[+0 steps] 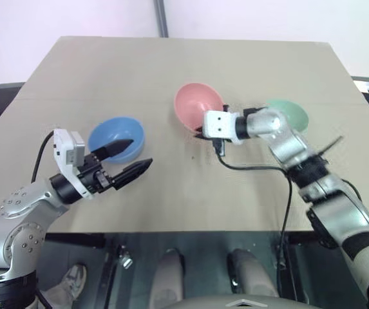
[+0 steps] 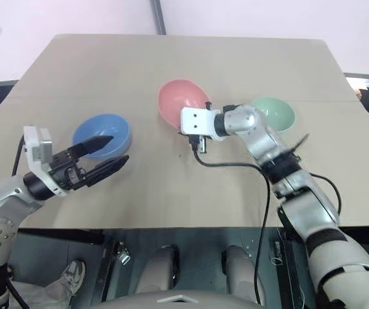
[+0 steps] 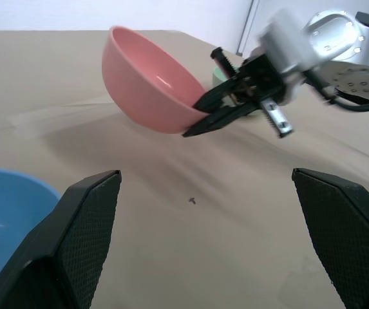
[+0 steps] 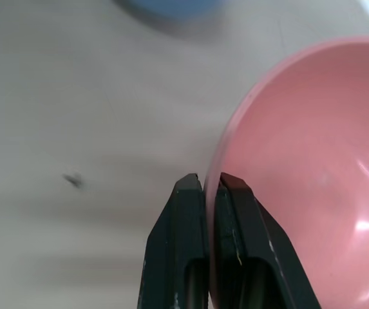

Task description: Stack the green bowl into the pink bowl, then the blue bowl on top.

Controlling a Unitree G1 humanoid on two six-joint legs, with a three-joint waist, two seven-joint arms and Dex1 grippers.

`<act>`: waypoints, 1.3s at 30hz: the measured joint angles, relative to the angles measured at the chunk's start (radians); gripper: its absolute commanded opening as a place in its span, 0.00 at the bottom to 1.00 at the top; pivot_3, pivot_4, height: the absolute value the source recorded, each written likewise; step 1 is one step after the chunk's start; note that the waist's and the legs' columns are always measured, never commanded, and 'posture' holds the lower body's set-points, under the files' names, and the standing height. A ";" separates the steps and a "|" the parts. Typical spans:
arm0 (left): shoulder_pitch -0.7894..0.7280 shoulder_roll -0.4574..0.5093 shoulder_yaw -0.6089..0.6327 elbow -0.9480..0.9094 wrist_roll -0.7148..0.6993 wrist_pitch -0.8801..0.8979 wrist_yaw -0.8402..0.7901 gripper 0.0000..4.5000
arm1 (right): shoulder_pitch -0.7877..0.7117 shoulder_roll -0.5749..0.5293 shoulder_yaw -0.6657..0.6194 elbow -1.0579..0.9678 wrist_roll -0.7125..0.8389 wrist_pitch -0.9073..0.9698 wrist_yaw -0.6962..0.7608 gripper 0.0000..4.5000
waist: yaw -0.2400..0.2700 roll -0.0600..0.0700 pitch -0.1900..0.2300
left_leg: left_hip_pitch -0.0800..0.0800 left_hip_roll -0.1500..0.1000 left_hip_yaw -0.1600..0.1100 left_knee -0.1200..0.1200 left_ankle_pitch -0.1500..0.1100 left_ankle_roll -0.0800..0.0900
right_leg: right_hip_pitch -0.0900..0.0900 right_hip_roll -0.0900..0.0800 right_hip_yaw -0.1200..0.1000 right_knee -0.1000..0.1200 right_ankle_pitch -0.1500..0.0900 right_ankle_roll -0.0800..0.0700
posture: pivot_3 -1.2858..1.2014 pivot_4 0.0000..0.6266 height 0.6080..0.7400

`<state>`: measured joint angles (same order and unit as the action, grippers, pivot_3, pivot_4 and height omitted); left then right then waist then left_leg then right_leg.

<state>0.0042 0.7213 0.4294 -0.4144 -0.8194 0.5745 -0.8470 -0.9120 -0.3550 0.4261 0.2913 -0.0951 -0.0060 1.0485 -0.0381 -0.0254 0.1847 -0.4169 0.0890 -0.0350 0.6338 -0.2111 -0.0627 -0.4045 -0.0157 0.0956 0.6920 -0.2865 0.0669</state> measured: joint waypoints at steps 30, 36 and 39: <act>-0.077 0.001 -0.090 0.066 0.030 -0.024 -0.089 1.00 | 0.121 -0.350 -0.250 -0.342 0.156 0.581 -0.078 0.63 | -0.002 0.000 0.000 | 0.000 0.000 0.001 0.001 0.000 0.000 | 0.000 0.000 0.001 -0.004 0.000 0.000 | 0.52 0.24 1.00; -0.061 0.093 -0.090 0.016 -0.040 -0.007 -0.249 1.00 | 0.056 -0.312 -0.226 0.005 0.083 0.459 -0.123 0.63 | -0.022 0.002 0.002 | -0.002 0.000 0.003 -0.004 0.000 0.000 | -0.004 0.000 0.003 -0.004 0.000 0.000 | 0.52 0.24 1.00; -0.063 0.127 -0.086 0.013 -0.054 0.005 -0.286 1.00 | 0.007 -0.286 -0.214 0.120 0.065 0.429 -0.118 0.63 | -0.025 0.002 0.002 | -0.003 0.000 0.002 -0.005 0.000 0.000 | -0.005 0.000 0.003 -0.005 0.000 0.000 | 0.52 0.24 1.00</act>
<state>-0.0585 0.8479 0.3436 -0.4010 -0.8735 0.5797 -1.1332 -0.9045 -0.6407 0.2125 0.4117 -0.0297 0.4233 0.9306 -0.0627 -0.0235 0.1865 -0.4199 0.0891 -0.0326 0.6291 -0.2112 -0.0625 -0.4091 -0.0154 0.0985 0.6870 -0.2866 0.0668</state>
